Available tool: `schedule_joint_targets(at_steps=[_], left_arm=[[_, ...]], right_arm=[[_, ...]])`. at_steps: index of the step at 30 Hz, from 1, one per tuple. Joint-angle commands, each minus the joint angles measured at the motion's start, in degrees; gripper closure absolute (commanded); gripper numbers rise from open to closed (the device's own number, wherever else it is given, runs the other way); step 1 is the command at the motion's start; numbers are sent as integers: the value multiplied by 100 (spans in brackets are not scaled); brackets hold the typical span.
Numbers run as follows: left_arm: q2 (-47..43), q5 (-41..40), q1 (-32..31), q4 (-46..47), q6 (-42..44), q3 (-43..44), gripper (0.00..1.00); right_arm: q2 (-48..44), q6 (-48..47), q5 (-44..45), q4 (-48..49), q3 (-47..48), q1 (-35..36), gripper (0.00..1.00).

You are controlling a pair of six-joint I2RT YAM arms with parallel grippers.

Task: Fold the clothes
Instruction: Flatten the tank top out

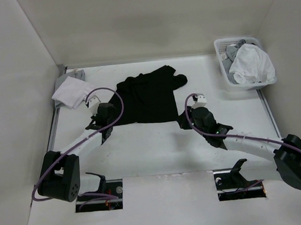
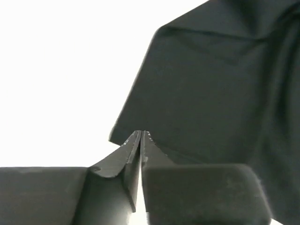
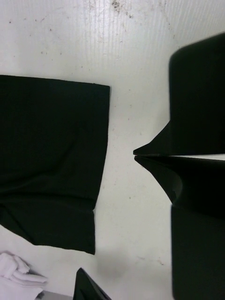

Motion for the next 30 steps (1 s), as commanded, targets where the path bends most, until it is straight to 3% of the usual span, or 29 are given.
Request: schedule_joint_targets(at_steps=[1,5,9,16,19,27,30], left_arm=[[283,-498,76,-232,-183,-76,87],[284,-411,172,57,-305,-268,67],[266,-288,348,295,-315,-374,59],[785,195,498,620,-323,-304,62],[934,503,498,682,-323,-278,68],[785,758,524,682,-288,-401,69],[750,811,533,638,-306,-462,73]], right_arm=[[-11,-156,-105,465,-228,15,94],[85,-147,-290,614,-308,23,91],[235,-156,-343,641,-264,32,91],[288,-139,-361,658,-255,32,91],[332,-130,-370,676,-255,32,91],[490,-112,-387,711,-194,41,91],[481,-95,-387,746,-211,41,89]])
